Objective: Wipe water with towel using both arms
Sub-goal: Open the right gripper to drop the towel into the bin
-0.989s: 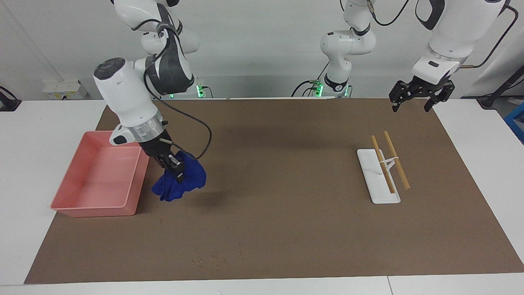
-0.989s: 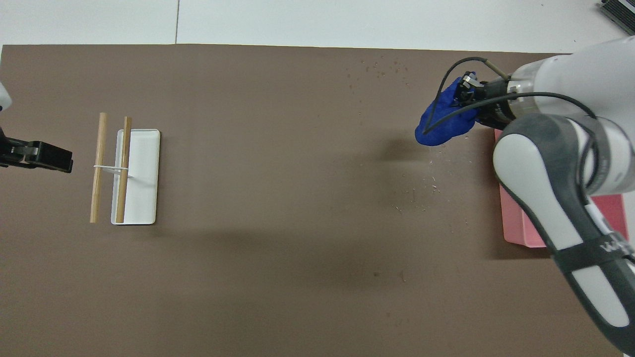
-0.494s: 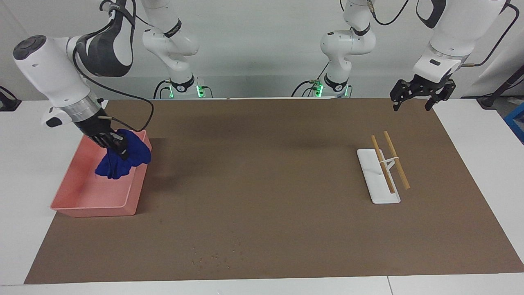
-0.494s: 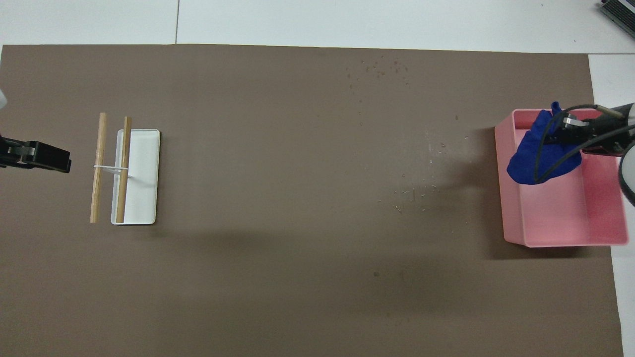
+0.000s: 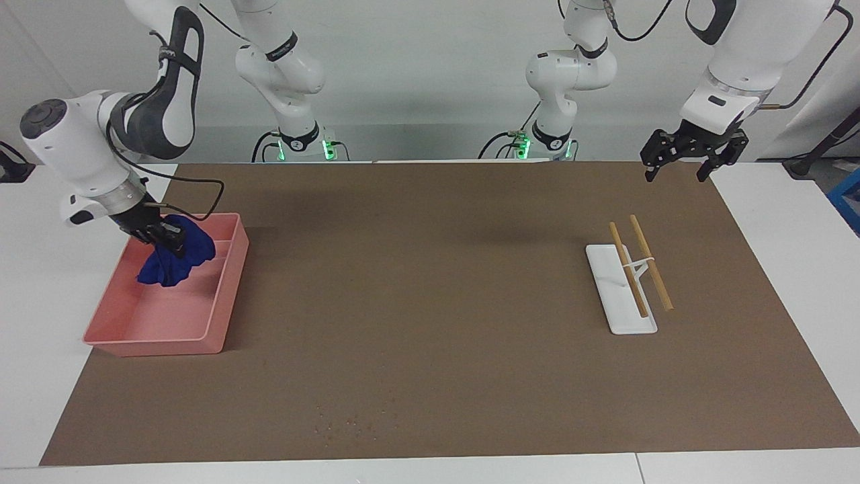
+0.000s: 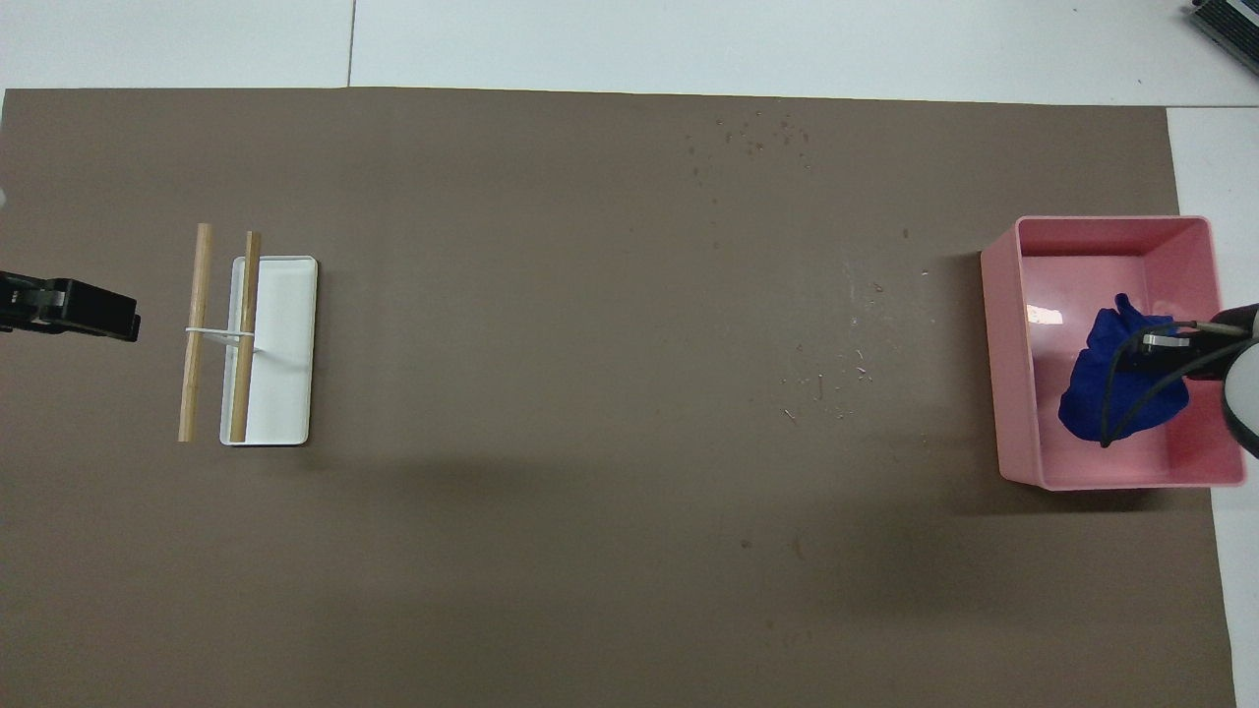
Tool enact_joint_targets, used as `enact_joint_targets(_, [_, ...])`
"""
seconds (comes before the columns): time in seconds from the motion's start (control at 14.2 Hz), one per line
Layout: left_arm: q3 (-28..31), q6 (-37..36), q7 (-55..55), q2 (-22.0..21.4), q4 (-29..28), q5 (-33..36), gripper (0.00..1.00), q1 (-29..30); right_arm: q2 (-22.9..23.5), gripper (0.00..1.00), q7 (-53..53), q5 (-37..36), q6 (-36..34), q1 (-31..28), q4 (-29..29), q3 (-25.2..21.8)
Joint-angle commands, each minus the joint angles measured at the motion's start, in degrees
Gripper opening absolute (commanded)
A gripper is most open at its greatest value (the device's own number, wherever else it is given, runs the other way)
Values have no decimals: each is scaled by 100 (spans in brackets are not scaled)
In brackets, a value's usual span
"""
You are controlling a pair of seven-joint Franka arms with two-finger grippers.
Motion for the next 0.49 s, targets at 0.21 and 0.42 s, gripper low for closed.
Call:
enact_joint_targets(0.21, [55,-61,-59,-100,-31,-77,100,-56,-2,84,-509,-370,272,-55,-470,95])
enact_joint_targets(0.42, [55,-79,-59,-109,-49,-77,100,-64,-63,100,-509,-370,96,41,-321,121])
